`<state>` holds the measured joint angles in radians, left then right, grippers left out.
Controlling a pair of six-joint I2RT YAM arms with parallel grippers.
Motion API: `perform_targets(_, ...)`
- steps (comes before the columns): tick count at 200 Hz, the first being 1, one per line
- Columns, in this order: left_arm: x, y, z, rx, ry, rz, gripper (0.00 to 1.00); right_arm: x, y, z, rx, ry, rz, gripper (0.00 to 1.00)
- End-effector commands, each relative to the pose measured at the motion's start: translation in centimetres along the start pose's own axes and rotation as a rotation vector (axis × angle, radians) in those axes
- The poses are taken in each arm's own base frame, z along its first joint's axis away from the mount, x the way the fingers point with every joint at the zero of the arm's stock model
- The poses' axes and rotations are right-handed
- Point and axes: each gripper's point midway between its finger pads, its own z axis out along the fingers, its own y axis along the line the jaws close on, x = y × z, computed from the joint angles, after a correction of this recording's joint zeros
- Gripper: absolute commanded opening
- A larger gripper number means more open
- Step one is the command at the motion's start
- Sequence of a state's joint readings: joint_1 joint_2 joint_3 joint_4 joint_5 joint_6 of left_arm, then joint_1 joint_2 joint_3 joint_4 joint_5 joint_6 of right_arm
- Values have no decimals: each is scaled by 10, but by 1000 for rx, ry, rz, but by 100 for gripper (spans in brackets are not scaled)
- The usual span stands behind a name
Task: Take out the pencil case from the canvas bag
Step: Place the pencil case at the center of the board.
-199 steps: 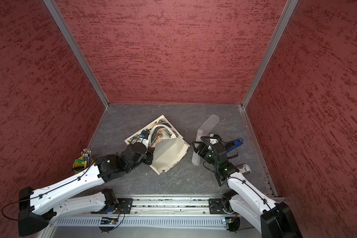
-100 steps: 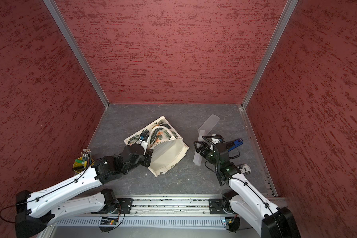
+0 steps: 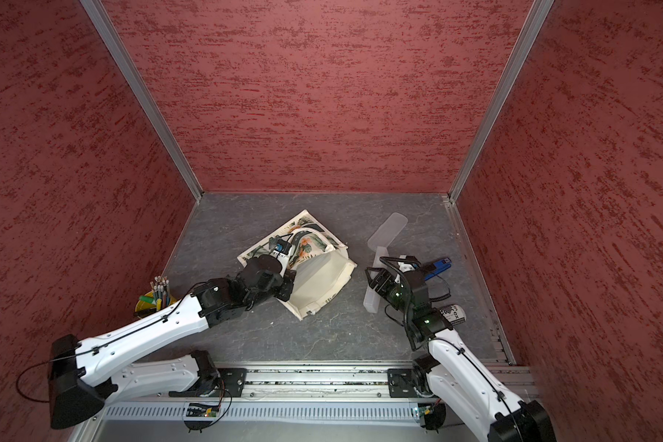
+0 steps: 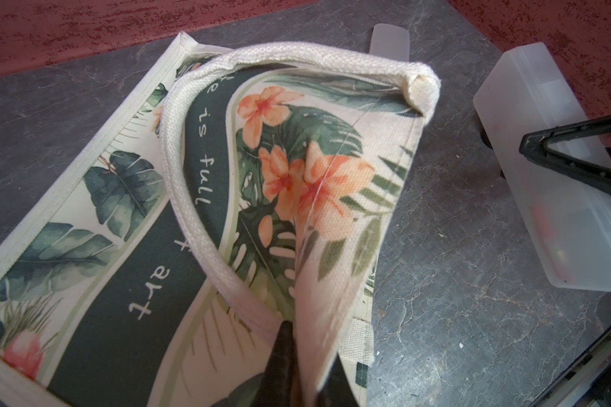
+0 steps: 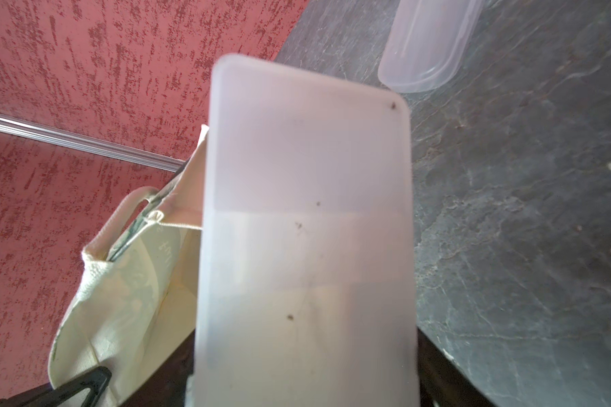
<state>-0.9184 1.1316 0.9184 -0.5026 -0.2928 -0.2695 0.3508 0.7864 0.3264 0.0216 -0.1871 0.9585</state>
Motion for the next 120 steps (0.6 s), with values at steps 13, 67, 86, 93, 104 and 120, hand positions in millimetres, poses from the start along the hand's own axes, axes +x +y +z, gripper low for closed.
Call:
perform_targets(13,-27,-19,8,59,-63,-22,0,-11,8,-1,-10,-32,-28,73)
perform_targets(67,-21,-31,17,64,-37,18,0,-10,-9,19,67,5,-45,73)
perform_targets(86,-20,-29,17,48,-34,17,0,-15,-13,25,99,-3,-48,73)
perform_targets(93,-18,-28,17,44,-35,20,0,-18,-15,27,115,-15,-52,73)
perform_targets(104,-17,-25,18,36,-43,24,0,-22,-19,30,145,-26,-61,73)
perform_targets(120,-14,-22,18,30,-49,34,0,-30,-25,34,203,-35,-79,73)
